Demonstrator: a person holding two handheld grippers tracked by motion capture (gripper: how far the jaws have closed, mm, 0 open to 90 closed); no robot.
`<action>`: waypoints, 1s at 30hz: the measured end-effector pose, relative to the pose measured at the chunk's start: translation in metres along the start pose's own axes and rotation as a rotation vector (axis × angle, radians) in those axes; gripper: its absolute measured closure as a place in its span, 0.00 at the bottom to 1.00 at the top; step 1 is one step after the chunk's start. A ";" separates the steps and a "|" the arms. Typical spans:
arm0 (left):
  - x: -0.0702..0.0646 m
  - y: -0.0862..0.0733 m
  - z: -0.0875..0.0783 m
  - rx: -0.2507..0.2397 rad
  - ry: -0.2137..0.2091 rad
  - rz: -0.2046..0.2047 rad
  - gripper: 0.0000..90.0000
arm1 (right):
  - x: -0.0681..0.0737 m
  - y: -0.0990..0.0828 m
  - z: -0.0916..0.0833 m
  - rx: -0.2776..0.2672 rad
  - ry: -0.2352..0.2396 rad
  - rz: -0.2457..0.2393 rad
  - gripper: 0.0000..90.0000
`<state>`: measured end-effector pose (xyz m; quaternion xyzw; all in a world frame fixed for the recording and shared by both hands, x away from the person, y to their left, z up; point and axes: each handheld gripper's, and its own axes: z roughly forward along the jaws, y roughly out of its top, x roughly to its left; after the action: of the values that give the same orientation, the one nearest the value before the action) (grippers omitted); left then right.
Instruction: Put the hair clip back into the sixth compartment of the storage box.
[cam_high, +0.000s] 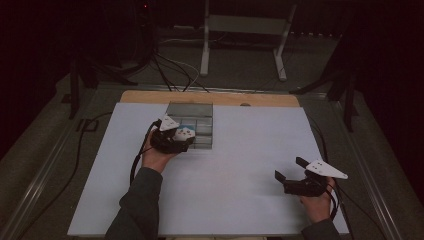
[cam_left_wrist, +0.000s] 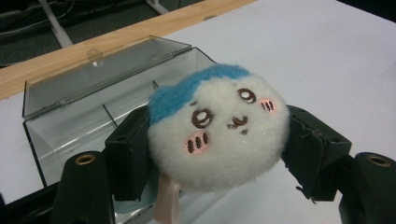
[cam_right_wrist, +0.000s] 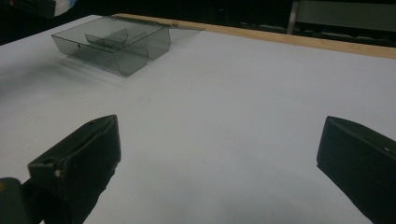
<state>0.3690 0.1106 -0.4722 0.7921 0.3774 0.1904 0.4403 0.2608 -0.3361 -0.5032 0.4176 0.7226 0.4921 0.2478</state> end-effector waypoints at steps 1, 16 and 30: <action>0.000 0.001 0.001 0.000 0.000 0.001 0.36 | 0.000 0.000 0.000 0.000 0.000 0.000 0.00; 0.004 0.006 0.014 0.001 -0.014 0.003 0.35 | -0.001 0.000 0.000 -0.002 -0.002 0.001 0.00; 0.003 0.010 0.022 0.004 -0.020 0.009 0.35 | -0.001 0.000 0.000 0.000 -0.004 0.001 0.00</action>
<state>0.3892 0.0975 -0.4758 0.7965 0.3700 0.1837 0.4415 0.2615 -0.3370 -0.5034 0.4190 0.7217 0.4914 0.2492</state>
